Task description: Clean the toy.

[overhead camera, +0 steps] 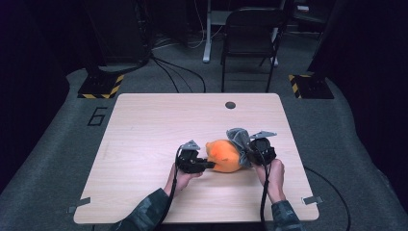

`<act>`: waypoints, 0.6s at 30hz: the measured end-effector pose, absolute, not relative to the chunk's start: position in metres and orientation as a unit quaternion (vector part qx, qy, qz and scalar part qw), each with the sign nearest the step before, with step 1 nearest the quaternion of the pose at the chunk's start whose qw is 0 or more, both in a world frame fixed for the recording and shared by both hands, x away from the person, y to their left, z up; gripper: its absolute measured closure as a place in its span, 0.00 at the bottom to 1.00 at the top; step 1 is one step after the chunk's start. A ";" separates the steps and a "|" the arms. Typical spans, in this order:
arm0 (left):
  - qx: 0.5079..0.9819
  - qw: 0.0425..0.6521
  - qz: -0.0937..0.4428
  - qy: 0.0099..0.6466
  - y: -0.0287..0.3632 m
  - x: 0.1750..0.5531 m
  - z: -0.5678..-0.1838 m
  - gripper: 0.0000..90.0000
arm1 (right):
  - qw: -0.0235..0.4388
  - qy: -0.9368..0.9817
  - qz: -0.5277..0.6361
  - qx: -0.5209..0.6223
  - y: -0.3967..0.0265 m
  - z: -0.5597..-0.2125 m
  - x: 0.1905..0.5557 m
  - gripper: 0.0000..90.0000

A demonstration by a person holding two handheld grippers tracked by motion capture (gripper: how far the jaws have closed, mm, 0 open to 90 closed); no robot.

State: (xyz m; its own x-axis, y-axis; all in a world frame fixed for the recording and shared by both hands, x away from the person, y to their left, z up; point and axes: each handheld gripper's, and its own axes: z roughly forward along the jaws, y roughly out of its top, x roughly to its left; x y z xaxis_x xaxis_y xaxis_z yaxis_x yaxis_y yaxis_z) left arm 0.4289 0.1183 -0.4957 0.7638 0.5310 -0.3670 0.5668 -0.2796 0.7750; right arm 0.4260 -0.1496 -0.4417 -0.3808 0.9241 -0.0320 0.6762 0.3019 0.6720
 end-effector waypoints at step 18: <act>0.800 0.494 -0.013 0.341 0.119 0.429 -0.496 0.87 | 0.172 0.774 0.243 0.558 -0.176 -0.474 0.444 0.85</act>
State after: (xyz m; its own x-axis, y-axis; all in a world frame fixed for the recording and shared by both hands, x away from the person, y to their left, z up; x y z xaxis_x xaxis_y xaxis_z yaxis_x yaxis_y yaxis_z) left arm 0.4286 0.1191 -0.4964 0.7666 0.5326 -0.3586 0.5592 -0.2792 0.7806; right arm 0.4440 -0.1758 -0.4745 -0.3180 0.9481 0.0044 0.7803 0.2591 0.5692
